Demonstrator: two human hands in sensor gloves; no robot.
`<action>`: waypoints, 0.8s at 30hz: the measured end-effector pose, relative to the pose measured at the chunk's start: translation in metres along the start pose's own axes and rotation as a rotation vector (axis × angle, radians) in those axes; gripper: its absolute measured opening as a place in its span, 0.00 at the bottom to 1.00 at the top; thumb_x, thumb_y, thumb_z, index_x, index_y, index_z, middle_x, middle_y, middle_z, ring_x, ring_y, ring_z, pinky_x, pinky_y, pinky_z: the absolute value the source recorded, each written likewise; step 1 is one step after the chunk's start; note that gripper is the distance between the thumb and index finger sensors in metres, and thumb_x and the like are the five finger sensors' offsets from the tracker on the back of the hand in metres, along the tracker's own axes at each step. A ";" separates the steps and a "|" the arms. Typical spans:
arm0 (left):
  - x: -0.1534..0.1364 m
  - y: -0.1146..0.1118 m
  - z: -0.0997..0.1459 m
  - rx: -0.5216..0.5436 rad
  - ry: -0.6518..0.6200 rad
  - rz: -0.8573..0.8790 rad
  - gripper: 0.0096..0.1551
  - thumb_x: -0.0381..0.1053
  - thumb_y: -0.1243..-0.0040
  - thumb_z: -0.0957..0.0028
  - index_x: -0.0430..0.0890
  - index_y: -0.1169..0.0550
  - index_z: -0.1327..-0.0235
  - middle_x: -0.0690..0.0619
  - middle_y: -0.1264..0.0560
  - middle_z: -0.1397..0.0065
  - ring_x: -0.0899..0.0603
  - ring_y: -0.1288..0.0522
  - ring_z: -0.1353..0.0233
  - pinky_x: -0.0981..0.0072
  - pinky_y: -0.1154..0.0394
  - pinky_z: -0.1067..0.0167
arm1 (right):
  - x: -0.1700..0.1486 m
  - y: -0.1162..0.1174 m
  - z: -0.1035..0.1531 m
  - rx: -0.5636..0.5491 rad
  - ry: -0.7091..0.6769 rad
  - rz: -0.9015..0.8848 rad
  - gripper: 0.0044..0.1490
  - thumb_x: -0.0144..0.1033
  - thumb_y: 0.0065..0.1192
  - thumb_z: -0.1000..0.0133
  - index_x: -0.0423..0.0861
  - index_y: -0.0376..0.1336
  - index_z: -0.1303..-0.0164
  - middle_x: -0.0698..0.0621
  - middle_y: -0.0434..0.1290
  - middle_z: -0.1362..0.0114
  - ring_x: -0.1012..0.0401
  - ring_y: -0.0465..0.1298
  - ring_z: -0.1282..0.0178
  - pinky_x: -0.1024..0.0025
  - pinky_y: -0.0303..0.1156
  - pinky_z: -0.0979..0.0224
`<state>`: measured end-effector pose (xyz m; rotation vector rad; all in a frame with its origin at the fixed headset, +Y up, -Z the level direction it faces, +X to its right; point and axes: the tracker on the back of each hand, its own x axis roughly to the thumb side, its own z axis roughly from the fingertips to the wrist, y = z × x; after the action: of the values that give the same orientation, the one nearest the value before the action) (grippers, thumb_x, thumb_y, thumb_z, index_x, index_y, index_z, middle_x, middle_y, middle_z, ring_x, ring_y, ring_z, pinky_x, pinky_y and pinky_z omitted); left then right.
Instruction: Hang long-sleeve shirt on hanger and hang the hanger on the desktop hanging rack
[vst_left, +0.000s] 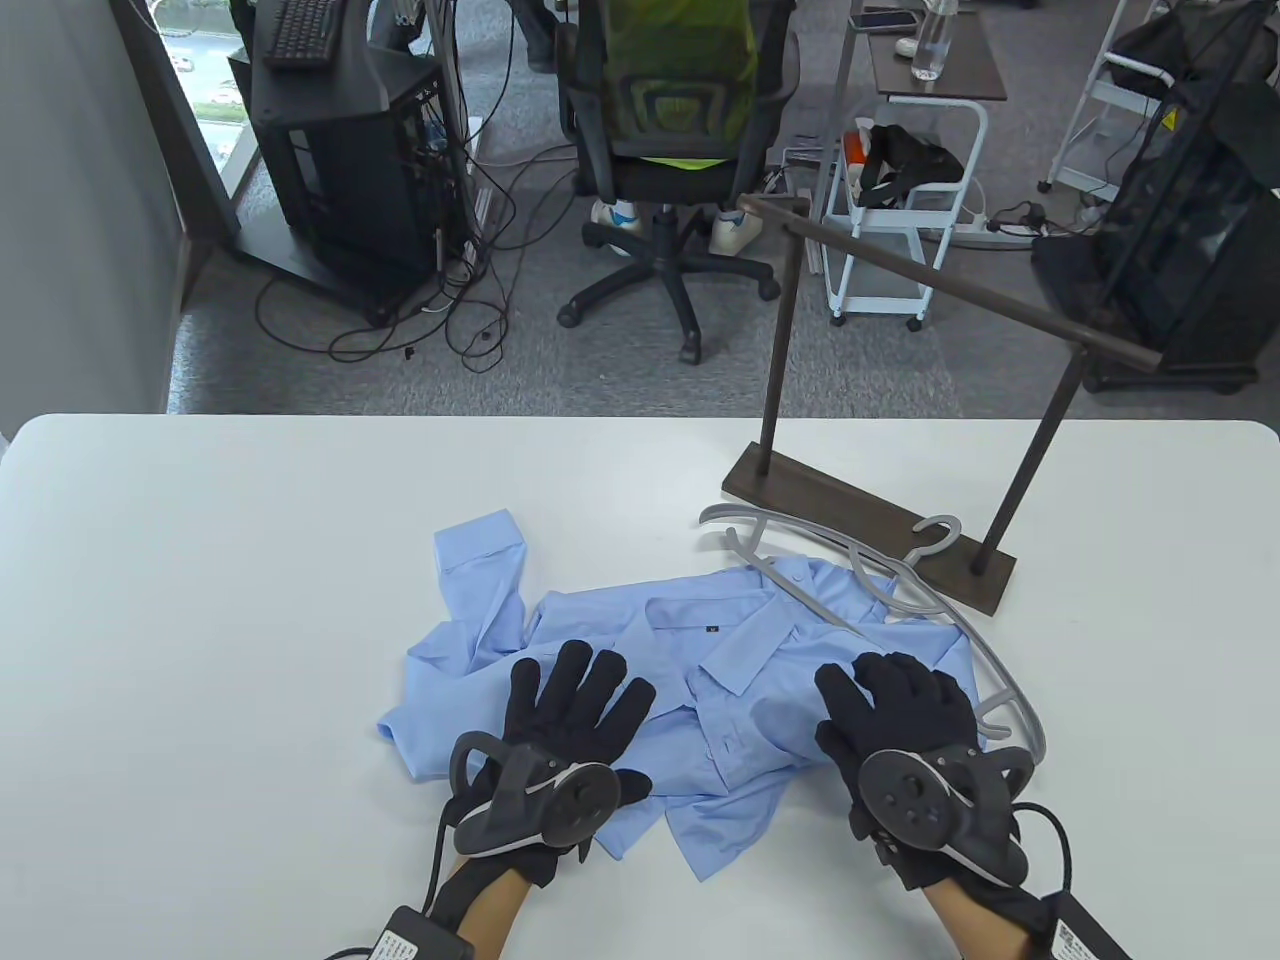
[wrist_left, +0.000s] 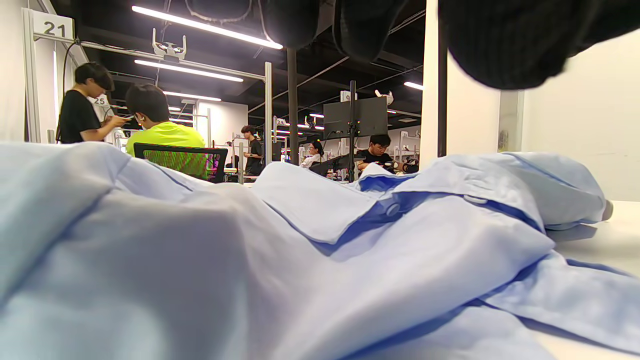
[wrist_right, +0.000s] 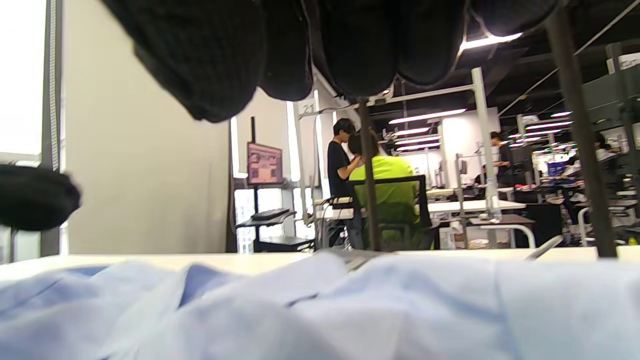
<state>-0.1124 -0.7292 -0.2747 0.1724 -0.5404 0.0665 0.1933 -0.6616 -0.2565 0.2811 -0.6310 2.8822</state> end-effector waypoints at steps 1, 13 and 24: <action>0.000 0.000 0.000 0.000 0.001 0.000 0.53 0.71 0.40 0.60 0.54 0.38 0.19 0.44 0.46 0.14 0.30 0.49 0.15 0.25 0.52 0.30 | -0.003 -0.004 -0.003 -0.009 0.018 -0.003 0.33 0.47 0.76 0.53 0.54 0.72 0.36 0.41 0.72 0.31 0.40 0.73 0.31 0.36 0.65 0.29; -0.005 0.002 0.000 -0.003 0.016 -0.007 0.53 0.71 0.40 0.60 0.53 0.37 0.20 0.44 0.45 0.14 0.30 0.48 0.15 0.25 0.51 0.30 | -0.068 -0.003 -0.040 0.018 0.375 0.142 0.33 0.43 0.77 0.53 0.53 0.72 0.35 0.41 0.73 0.31 0.41 0.77 0.37 0.38 0.69 0.32; -0.005 -0.001 0.000 -0.019 0.014 0.004 0.52 0.71 0.40 0.60 0.53 0.37 0.20 0.44 0.45 0.14 0.30 0.48 0.15 0.25 0.51 0.30 | -0.169 0.034 -0.023 0.190 0.737 0.064 0.36 0.43 0.77 0.53 0.51 0.70 0.32 0.41 0.72 0.31 0.40 0.77 0.38 0.38 0.69 0.33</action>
<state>-0.1164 -0.7303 -0.2775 0.1521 -0.5274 0.0663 0.3461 -0.7046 -0.3273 -0.7575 -0.2285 2.7920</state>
